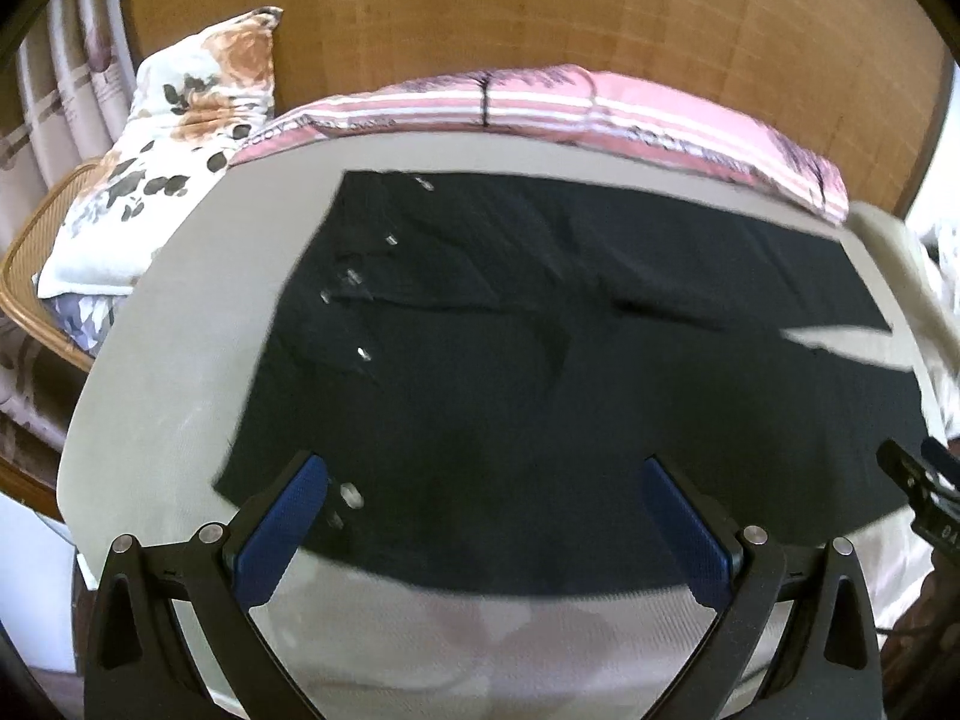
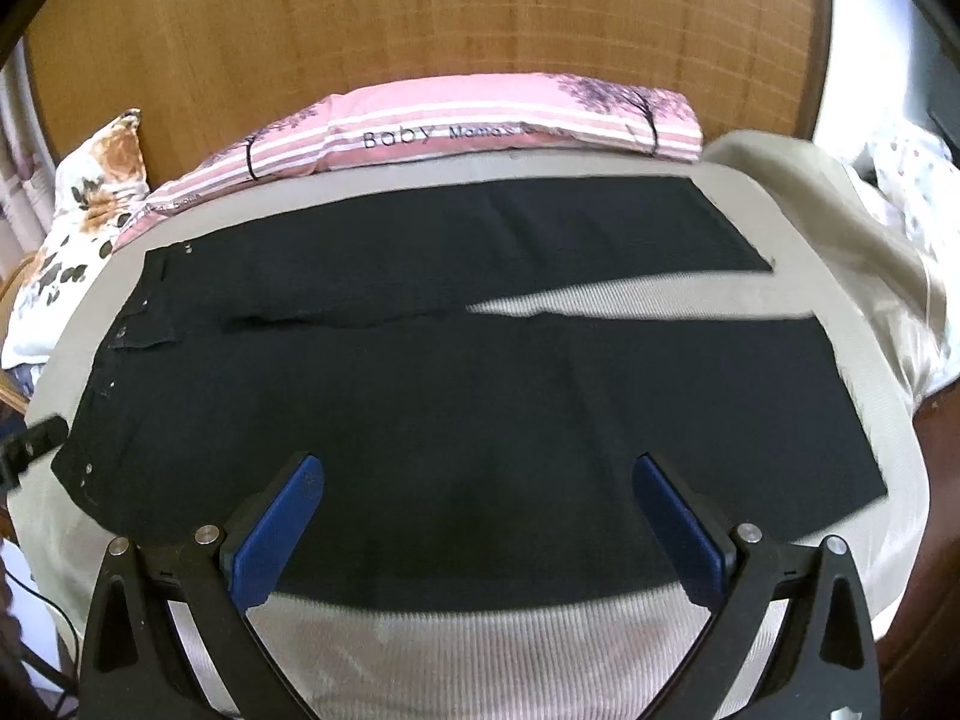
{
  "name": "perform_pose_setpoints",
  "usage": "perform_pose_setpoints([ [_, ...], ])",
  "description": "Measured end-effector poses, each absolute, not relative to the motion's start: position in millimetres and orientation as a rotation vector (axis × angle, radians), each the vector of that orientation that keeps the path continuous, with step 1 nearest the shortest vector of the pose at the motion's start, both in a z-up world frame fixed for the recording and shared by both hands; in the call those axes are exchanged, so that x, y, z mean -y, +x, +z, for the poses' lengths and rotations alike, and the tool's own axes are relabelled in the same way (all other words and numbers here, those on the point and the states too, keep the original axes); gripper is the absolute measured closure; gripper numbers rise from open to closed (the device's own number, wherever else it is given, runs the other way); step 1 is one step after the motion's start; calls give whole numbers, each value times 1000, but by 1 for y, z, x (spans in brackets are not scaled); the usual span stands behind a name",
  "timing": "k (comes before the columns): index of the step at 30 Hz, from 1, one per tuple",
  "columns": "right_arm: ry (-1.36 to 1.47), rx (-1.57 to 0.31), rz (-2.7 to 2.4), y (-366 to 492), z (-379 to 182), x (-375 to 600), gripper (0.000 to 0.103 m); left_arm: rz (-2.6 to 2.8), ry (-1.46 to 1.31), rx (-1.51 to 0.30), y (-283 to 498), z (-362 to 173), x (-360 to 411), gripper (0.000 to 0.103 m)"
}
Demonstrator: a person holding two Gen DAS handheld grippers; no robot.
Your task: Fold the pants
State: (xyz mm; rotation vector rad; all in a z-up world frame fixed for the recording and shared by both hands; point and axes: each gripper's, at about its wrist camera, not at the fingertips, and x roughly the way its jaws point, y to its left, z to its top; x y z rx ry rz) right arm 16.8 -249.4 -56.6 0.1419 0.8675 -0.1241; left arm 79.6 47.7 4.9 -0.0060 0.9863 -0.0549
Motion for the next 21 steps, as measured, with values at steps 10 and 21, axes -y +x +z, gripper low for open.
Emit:
perform_pose_setpoints([
  [10, 154, -950, 60, 92, -64, 226, 0, 19, -128, -968, 178, 7, -139, 13],
  [21, 64, -905, 58, 160, -67, 192, 0, -165, -349, -996, 285, -42, -194, 43],
])
